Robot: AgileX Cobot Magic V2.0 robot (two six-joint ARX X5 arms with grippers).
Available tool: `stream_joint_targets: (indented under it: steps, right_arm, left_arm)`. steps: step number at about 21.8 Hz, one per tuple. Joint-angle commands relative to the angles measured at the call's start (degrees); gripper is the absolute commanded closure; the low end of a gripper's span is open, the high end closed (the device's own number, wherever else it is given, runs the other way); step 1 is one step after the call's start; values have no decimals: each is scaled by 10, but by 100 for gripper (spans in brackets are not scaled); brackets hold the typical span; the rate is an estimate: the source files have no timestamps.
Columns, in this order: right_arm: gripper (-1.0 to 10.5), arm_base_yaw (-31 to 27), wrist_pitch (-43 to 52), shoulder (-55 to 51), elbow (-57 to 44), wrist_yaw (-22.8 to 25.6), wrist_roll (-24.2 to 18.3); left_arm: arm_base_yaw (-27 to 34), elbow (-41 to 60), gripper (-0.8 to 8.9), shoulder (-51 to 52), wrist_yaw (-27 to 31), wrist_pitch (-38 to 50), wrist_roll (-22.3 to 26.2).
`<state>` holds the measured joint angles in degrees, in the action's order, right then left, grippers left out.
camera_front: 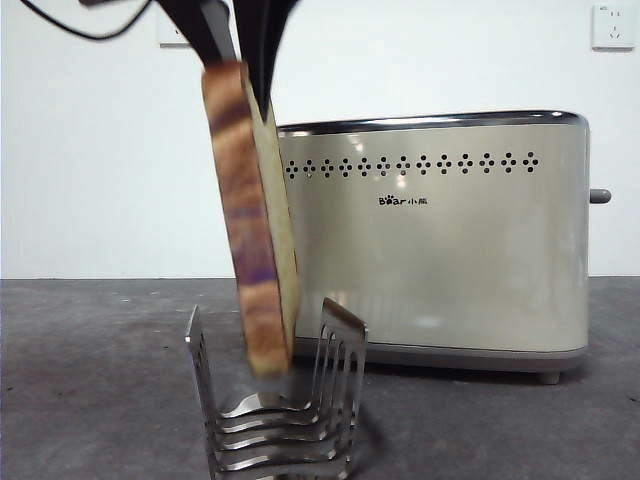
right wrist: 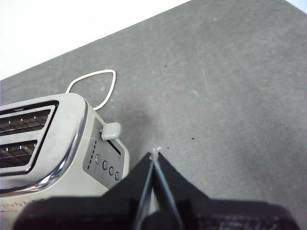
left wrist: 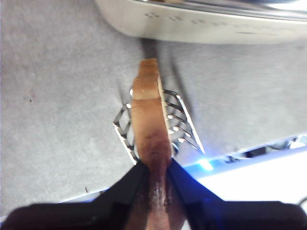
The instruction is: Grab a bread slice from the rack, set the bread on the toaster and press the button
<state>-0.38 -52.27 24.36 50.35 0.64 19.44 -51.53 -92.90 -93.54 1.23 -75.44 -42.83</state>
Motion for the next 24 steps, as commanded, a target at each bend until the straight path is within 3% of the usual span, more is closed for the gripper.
stream_joint_targets:
  steps: [1, 5, 10, 16, 20, 24]
  right_arm:
    - [946, 0, 5, -1, 2, 3, -7]
    - [946, 0, 6, -1, 2, 3, -7]
    - [946, 0, 6, -1, 2, 2, -7]
    - [946, 0, 17, -1, 2, 1, -6]
    - [946, 0, 20, -1, 2, -3, -6]
    - [946, 0, 20, -1, 2, -9, -5]
  left_arm:
    - [0, 2, 826, 24, -4, -1, 11]
    - [-1, 2, 826, 63, -29, -1, 32]
    - [-1, 0, 826, 113, -91, -1, 122]
    - [-1, -33, 817, 147, -201, -1, 347]
    - [-2, -88, 817, 148, -201, -1, 504]
    - [-2, -131, 817, 147, -150, 11, 712]
